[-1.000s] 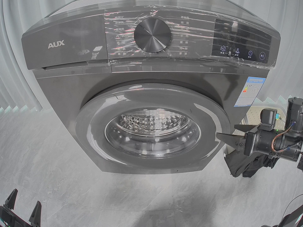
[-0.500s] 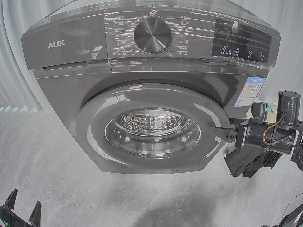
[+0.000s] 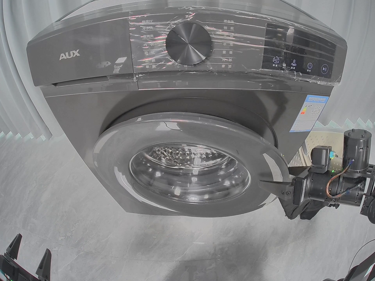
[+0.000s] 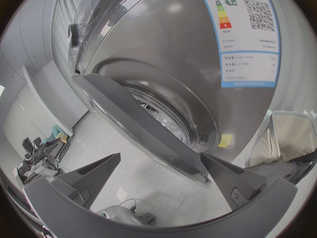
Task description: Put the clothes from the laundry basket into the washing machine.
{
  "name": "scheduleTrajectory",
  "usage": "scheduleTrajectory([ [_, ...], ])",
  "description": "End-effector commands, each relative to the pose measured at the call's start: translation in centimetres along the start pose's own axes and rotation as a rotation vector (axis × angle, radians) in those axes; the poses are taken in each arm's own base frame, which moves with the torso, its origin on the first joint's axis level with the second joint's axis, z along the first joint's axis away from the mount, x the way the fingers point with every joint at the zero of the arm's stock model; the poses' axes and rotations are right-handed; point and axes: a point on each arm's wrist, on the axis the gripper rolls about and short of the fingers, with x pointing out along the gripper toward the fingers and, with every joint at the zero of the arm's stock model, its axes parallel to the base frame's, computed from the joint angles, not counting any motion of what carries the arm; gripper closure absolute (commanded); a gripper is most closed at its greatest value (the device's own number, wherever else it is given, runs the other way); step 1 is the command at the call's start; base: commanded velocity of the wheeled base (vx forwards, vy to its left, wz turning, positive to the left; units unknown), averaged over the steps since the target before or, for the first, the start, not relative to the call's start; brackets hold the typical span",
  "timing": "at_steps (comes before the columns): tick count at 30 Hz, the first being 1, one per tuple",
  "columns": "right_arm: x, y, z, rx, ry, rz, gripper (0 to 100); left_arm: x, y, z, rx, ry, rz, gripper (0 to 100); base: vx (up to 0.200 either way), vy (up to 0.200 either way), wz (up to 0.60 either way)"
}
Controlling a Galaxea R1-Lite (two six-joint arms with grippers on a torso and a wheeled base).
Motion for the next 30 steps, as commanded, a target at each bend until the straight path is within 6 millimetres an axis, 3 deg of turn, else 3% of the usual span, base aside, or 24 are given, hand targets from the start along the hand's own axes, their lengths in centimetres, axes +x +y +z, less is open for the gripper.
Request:
scheduleTrajectory([
  [1,-1.4,0.4,-0.5,-0.006,-0.008,0.008,0,0.0,0.0,-0.5,0.000,0.001,0.000,0,0.000,0.000,0.00],
  [8,-0.4,0.3,0.8,-0.010,-0.040,0.008,0,0.0,0.0,-0.4,0.000,0.000,0.001,0,-0.086,0.000,0.00],
  [11,-0.1,0.4,0.7,-0.012,-0.030,0.013,0,0.0,0.0,-0.4,0.000,0.000,0.000,0,-0.200,0.000,0.00],
  [17,-0.6,0.8,-0.8,-0.012,0.016,0.031,0,0.0,0.0,-0.5,0.000,0.001,0.001,0,0.000,0.000,0.00],
  [22,-1.1,1.1,-0.4,-0.017,-0.010,0.038,0,0.0,0.0,-0.5,0.000,0.001,0.001,0,0.000,0.000,0.00],
  [26,-0.6,1.0,0.2,-0.019,-0.024,0.038,0,0.0,0.0,-0.4,0.000,0.000,0.000,0,0.000,0.000,0.00],
  [30,0.4,1.0,-0.1,-0.018,-0.001,0.039,0,0.0,0.0,-0.4,0.000,0.000,0.000,0,-0.200,0.000,0.00],
])
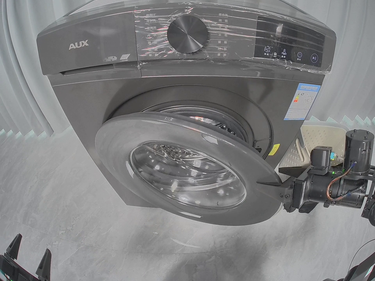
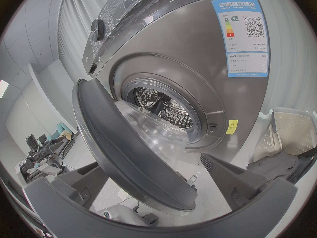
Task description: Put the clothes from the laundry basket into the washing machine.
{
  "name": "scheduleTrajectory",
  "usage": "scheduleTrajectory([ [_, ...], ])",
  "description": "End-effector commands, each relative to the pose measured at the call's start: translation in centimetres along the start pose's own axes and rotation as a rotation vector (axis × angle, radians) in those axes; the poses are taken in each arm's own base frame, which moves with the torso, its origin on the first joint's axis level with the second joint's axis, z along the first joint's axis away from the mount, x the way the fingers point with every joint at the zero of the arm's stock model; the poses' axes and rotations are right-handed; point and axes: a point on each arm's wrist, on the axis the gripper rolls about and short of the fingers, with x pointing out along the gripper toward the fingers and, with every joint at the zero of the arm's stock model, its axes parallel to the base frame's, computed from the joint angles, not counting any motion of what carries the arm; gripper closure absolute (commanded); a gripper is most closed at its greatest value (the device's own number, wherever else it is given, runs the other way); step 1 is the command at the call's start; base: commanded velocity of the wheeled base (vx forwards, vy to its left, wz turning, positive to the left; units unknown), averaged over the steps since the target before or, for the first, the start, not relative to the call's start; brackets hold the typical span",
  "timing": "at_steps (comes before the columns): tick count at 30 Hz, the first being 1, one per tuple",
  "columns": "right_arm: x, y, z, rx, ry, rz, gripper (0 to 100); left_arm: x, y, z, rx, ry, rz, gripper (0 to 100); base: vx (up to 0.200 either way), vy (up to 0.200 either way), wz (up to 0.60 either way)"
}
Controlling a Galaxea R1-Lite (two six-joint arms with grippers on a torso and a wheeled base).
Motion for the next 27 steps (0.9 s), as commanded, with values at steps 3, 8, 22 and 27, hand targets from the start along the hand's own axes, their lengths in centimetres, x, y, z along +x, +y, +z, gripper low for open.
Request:
scheduleTrajectory([
  [3,1.0,0.0,-0.5,0.002,0.026,0.006,0,0.0,0.0,-0.4,0.000,0.000,0.000,0,-0.200,0.000,0.00],
  [8,0.9,0.4,-1.1,-0.001,0.047,0.023,0,0.0,0.0,-0.4,0.000,0.000,0.000,0,-0.080,0.000,0.00],
  [22,0.6,0.7,-1.2,-0.004,0.043,0.031,0,0.0,0.0,-0.4,0.000,0.001,0.001,0,0.000,0.000,0.00],
  [27,0.9,0.9,-1.3,-0.006,0.054,0.038,0,0.0,0.0,-0.4,0.000,0.001,0.000,0,-0.160,0.000,0.00],
])
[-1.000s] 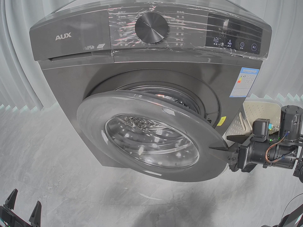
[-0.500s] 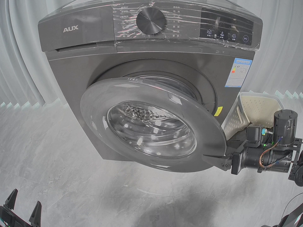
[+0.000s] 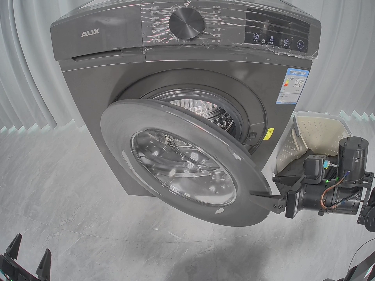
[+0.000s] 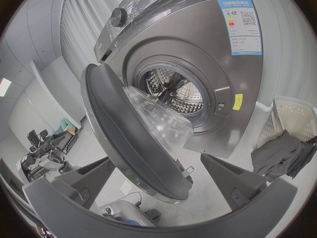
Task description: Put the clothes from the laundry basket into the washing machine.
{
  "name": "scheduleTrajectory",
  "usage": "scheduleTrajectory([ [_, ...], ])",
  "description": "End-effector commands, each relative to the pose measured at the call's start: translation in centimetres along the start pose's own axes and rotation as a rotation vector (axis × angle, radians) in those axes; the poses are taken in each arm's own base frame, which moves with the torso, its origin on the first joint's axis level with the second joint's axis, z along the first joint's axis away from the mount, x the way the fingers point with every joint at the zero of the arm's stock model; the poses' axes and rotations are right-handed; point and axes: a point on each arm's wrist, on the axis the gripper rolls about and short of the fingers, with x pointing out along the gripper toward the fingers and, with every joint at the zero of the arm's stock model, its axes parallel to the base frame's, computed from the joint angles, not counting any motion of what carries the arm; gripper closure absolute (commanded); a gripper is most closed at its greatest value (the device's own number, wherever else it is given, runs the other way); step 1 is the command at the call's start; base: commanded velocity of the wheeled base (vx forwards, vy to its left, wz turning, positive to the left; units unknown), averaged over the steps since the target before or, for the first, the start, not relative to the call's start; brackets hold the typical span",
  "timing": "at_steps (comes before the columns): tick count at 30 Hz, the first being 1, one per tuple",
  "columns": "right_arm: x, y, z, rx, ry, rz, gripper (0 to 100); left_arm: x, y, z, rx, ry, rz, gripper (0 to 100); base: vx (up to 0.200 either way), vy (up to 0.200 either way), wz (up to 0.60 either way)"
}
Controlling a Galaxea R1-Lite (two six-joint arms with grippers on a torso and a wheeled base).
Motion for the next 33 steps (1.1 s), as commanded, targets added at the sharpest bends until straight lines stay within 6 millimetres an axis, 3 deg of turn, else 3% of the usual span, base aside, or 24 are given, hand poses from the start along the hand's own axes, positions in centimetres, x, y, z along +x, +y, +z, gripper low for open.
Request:
scheduleTrajectory([
  [1,0.3,0.2,-0.1,-0.004,0.008,0.008,0,0.0,0.0,-0.4,0.000,0.001,0.000,0,-0.200,0.000,0.00],
  [6,0.5,0.1,-0.3,-0.002,0.021,0.012,0,0.0,0.0,-0.4,0.000,-0.001,0.001,0,-0.040,0.000,0.00],
  [18,0.1,2.2,-1.6,-0.001,0.067,0.099,0,0.0,0.0,-0.4,0.000,-0.001,0.001,0,0.000,0.000,0.00],
  [25,-1.2,2.1,-1.3,0.009,0.028,0.096,0,0.0,0.0,-0.4,0.000,-0.001,0.001,0,0.000,0.000,0.00],
  [29,-3.2,2.5,0.0,0.008,-0.050,0.177,0,0.0,0.0,-0.4,0.000,-0.001,0.000,0,0.000,0.000,0.00],
  [33,-3.6,1.6,0.5,0.033,-0.075,0.168,0,0.0,0.0,-0.4,0.000,-0.001,0.000,0,0.000,0.000,0.00],
])
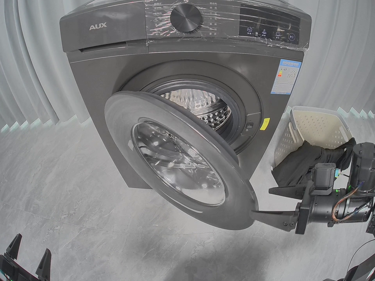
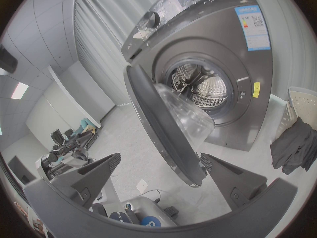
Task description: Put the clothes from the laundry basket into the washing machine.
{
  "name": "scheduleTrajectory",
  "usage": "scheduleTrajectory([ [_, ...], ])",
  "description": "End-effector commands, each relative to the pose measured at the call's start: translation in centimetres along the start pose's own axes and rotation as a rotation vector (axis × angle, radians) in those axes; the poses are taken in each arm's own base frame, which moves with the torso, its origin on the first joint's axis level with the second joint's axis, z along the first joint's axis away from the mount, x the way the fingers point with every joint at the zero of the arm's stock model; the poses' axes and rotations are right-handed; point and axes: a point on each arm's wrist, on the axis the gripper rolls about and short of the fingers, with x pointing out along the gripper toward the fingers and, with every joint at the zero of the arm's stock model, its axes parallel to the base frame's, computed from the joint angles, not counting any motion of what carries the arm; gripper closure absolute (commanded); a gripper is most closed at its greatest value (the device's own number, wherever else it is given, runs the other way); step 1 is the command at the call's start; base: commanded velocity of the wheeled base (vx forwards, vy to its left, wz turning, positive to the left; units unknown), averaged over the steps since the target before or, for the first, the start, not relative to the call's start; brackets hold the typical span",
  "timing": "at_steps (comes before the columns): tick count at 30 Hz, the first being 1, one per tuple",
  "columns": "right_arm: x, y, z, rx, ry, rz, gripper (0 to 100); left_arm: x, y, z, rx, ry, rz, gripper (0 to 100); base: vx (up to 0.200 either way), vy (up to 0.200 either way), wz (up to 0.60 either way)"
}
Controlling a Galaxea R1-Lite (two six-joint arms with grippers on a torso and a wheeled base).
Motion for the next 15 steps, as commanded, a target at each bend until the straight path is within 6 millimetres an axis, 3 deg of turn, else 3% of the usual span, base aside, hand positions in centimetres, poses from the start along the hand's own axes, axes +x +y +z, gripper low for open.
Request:
scheduleTrajectory([
  [1,-1.4,-0.5,1.2,0.004,-0.073,-0.025,0,0.0,0.0,-0.4,-0.001,0.000,0.000,0,0.000,0.000,0.00],
  [8,-0.3,-2.3,2.4,0.030,-0.093,-0.093,0,0.0,0.0,-0.4,-0.001,0.000,-0.001,0,0.000,0.000,0.00],
  [15,2.3,-4.4,1.4,0.060,-0.026,-0.143,0,0.0,0.0,-0.5,-0.001,0.001,-0.001,0,0.000,0.000,0.00],
])
